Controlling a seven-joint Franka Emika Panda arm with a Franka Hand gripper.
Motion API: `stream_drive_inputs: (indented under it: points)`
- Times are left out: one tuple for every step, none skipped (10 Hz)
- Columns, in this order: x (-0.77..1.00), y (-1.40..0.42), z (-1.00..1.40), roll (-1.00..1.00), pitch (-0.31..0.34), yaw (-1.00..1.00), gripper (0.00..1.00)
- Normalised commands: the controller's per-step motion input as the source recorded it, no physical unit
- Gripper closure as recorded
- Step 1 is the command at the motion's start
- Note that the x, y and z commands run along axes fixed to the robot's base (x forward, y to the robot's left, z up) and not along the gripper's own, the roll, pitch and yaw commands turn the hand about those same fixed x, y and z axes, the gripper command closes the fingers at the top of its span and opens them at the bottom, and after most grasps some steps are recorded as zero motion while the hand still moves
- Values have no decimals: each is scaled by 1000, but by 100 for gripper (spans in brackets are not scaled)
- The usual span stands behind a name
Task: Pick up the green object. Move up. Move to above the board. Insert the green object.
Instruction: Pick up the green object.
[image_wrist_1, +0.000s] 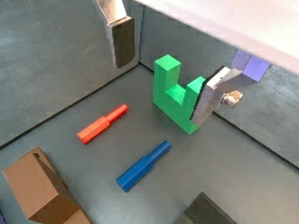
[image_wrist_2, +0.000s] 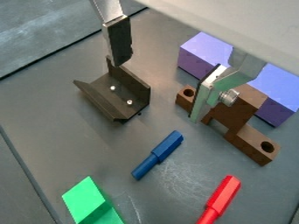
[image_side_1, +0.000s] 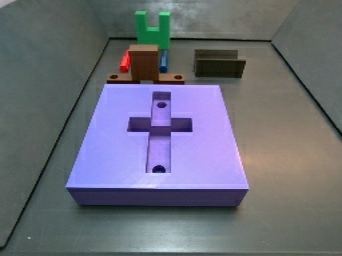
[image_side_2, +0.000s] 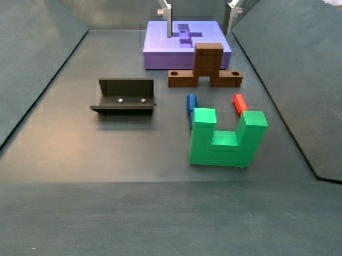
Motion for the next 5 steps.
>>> stream_drive_inputs:
  points:
    - [6,0,0,-13,0,0,0]
    - [271,197,-446,0,0,-360,0]
    - [51,817,-569,-156,-203,-94,0]
    - [0,783,-629,-149,-71,-131,0]
    - [0,874,-334,-294,0,0,0]
